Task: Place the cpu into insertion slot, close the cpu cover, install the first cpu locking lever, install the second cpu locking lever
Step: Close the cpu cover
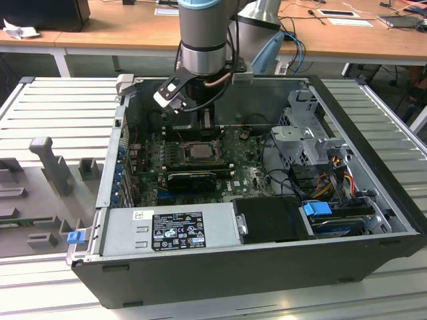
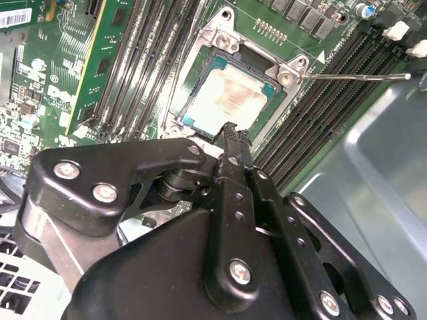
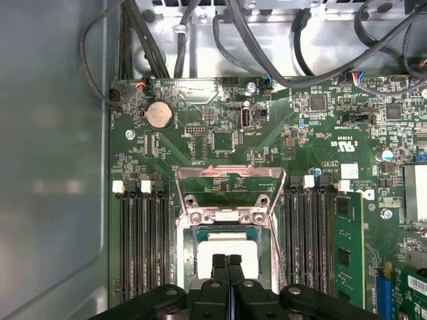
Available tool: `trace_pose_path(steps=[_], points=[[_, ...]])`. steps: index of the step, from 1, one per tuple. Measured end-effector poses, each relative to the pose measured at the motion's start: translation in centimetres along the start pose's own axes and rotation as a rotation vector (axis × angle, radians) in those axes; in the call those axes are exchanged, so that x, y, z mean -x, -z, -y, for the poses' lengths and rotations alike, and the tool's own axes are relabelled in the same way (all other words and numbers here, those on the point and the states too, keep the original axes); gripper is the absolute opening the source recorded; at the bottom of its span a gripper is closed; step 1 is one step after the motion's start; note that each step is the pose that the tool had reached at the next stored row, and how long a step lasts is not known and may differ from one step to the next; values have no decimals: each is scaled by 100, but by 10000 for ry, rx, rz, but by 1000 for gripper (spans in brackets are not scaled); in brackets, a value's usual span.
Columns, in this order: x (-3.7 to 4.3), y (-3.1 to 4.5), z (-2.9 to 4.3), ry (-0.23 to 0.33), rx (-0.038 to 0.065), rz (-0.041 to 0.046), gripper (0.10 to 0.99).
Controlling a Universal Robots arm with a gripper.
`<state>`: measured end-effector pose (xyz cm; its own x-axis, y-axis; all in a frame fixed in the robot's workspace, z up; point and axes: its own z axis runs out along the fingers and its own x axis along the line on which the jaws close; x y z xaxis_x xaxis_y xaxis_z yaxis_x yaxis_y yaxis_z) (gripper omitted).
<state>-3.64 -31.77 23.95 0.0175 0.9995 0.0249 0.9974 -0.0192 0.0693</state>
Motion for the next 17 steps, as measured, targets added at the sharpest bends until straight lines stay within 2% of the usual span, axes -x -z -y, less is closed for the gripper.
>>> trace_pose_path(steps=[5,15,17], points=[[-2,71,-5,-1,0,0,106],[-9,324,-23,1,-1,1,106],[-9,325,-35,1,0,-1,106]])
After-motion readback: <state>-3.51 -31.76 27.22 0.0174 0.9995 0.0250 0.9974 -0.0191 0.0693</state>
